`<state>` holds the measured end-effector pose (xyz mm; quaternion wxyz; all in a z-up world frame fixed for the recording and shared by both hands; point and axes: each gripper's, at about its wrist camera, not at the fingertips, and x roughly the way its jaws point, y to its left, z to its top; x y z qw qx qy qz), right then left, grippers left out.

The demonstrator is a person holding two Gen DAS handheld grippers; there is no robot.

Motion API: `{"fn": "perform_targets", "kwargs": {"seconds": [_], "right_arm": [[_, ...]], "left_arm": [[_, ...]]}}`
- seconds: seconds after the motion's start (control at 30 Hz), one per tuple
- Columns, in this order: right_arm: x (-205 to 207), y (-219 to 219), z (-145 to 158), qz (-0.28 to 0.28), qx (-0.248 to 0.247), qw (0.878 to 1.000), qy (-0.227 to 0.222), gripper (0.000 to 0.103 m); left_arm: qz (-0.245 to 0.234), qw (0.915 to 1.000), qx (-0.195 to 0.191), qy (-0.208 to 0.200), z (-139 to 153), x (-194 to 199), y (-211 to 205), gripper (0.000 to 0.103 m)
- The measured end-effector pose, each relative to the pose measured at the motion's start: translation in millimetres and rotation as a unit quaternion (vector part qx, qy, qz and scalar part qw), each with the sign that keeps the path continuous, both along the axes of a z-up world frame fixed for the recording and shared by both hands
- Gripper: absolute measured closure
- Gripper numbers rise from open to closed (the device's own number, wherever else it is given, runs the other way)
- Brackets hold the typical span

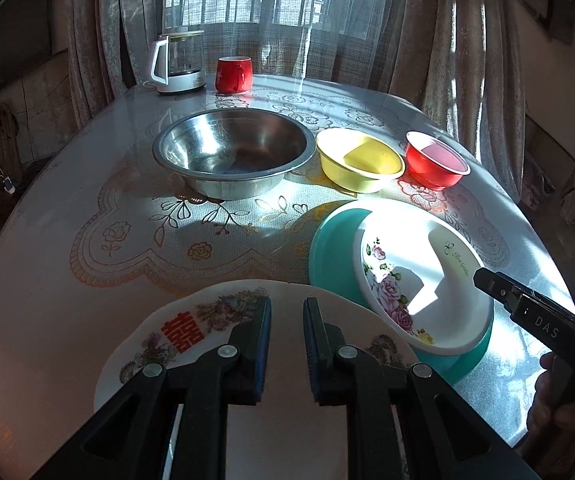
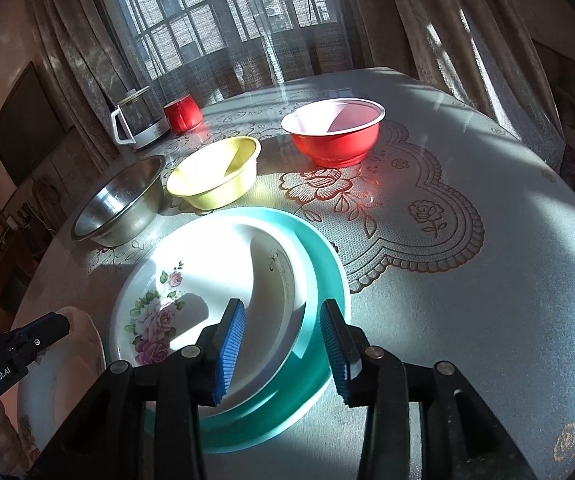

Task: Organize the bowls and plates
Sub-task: 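Open the right tool to release the rose plate, then grasp the rim of the large double-happiness plate with the left tool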

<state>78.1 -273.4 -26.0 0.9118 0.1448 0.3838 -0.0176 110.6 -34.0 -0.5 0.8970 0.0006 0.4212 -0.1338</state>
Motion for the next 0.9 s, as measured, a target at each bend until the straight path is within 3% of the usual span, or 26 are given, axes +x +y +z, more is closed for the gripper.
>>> {"fn": "perform_targets", "kwargs": {"seconds": [0.43,0.9], "right_arm": [[-18.4,9.4,13.3,0.010,-0.008,1.000,-0.025,0.063],[-36.7,23.0,21.2,0.058,0.035,0.997,-0.040,0.063]], "left_arm": [[0.021,0.9997,-0.012,-0.009,4.4,-17.7,28.3,0.086],[0.051,0.9983,-0.027,-0.006,-0.3,-32.3,63.1,0.086]]}}
